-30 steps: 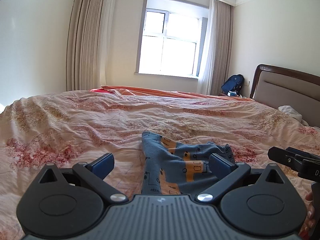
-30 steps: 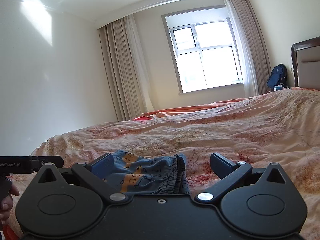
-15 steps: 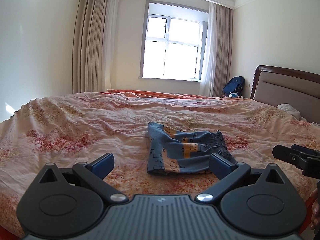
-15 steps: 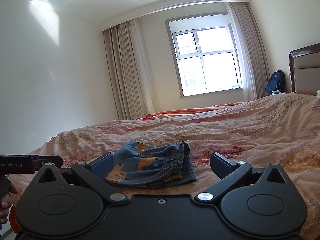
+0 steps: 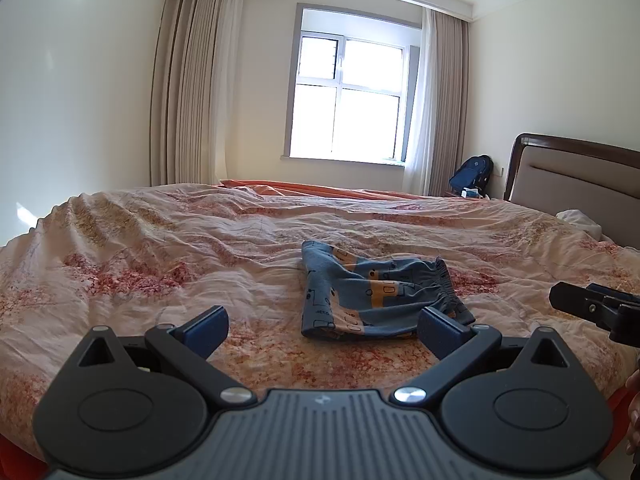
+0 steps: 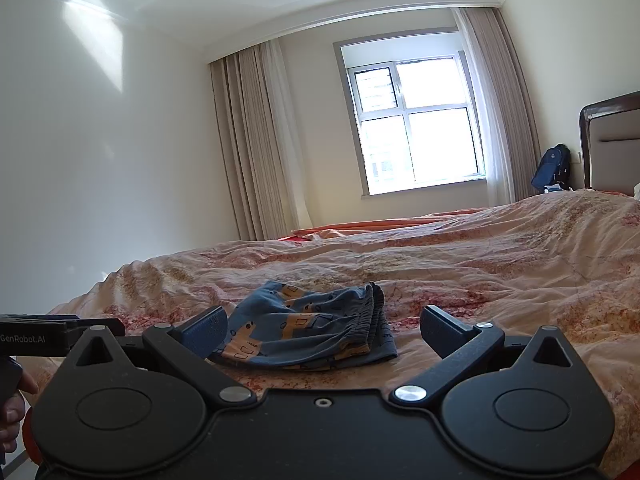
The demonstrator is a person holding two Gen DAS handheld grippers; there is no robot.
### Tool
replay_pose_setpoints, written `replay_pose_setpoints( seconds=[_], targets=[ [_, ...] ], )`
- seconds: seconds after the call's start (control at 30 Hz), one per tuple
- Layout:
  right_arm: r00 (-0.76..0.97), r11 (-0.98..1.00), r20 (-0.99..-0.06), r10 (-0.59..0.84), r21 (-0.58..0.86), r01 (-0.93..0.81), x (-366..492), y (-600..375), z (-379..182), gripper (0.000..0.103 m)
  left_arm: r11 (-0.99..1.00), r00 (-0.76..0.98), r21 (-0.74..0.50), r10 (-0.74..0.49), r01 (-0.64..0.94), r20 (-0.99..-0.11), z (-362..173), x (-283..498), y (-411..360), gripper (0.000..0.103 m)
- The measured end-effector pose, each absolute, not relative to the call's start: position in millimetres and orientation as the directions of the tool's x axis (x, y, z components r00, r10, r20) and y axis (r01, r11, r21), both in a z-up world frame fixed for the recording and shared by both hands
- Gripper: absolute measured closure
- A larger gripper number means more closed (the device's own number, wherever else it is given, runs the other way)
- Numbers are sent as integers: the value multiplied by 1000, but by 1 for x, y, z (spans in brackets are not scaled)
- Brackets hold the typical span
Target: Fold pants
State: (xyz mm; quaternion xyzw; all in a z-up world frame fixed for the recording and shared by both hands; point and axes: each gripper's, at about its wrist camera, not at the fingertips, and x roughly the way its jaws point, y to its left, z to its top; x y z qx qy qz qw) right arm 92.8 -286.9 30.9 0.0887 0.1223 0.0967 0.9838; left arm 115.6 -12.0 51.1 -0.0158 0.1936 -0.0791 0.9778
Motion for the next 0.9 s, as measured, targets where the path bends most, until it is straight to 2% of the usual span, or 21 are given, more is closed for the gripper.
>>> replay_pose_setpoints(
  seconds=[0.9],
  targets=[
    [952, 966, -229, 204, 203, -158, 91, -288, 29, 0, 985, 910, -60, -170, 159, -377, 51, 115, -14, 0]
  ],
)
